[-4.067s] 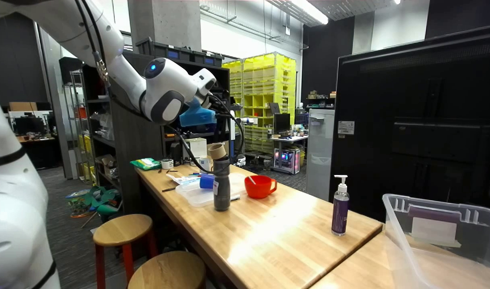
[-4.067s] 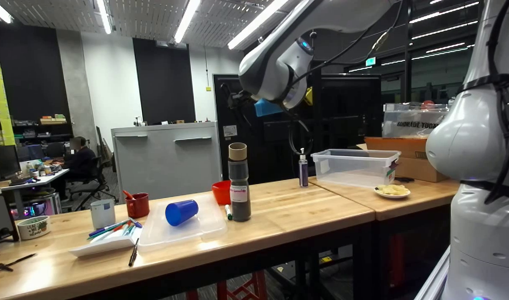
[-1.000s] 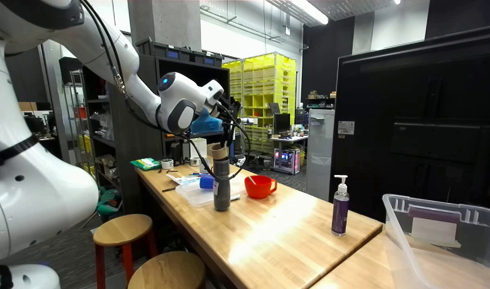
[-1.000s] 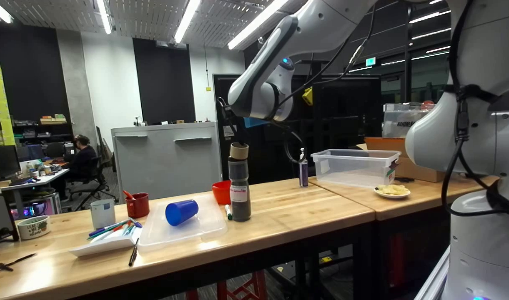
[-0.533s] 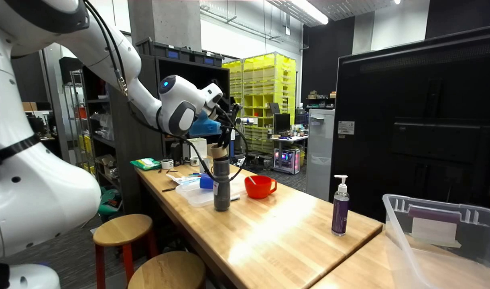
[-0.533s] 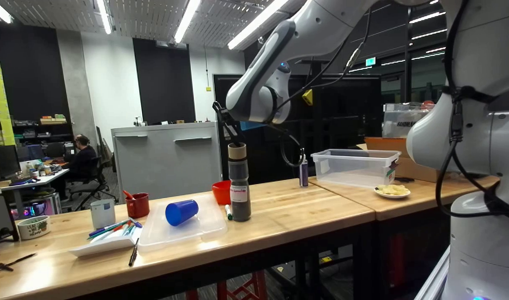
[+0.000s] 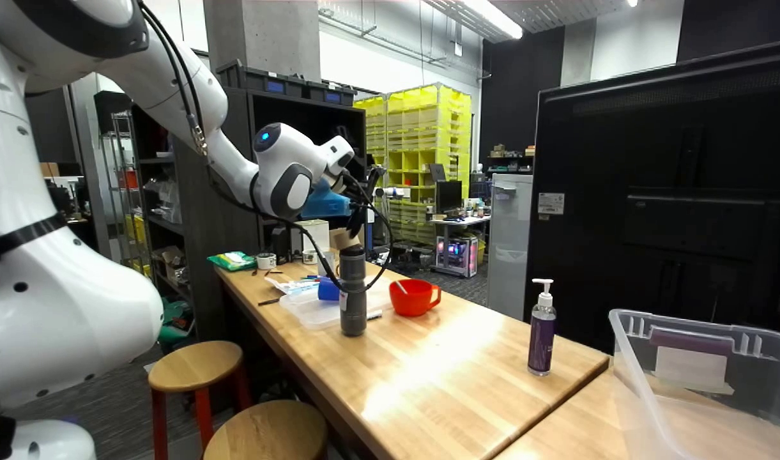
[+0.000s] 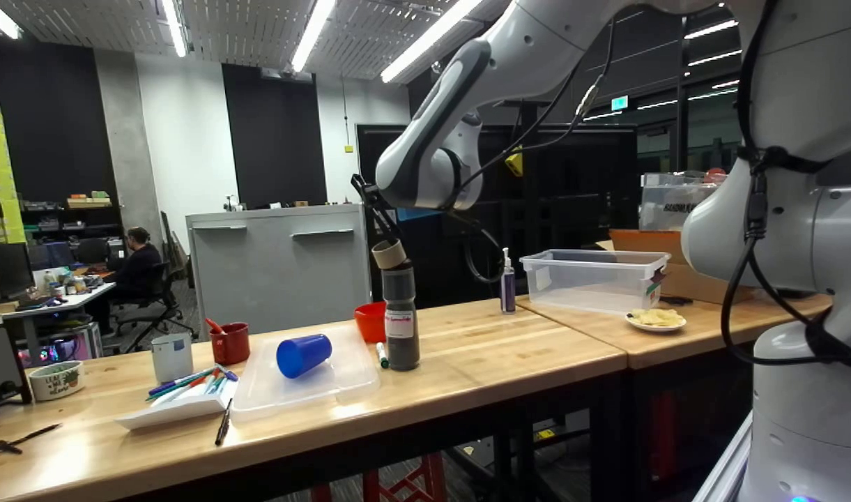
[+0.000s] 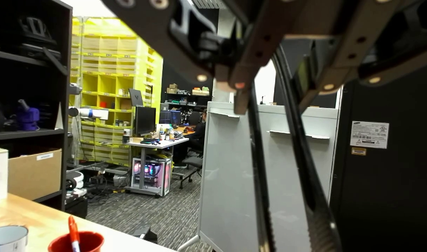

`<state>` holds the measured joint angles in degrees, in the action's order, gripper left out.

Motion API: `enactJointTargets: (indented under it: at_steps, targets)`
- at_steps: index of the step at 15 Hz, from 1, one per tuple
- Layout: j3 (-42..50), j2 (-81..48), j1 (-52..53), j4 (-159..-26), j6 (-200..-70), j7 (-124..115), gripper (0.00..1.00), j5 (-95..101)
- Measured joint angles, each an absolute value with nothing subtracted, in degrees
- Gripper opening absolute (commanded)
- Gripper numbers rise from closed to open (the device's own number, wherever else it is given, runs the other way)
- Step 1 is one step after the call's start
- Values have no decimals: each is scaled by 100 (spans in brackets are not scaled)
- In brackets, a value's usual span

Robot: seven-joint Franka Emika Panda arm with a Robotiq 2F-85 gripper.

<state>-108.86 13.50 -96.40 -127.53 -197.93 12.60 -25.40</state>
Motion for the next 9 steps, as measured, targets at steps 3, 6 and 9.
enactJointTargets:
  at_steps: [3, 6, 9]
  targets:
    - [-10967, 1379, -9750, -12680, -19793, 1203, 8, -2500]
    - [-10973, 1417, -9789, -12548, -19793, 1160, 8, -2496]
    - [-10972, 1429, -9816, -12384, -19793, 1103, 8, -2496]
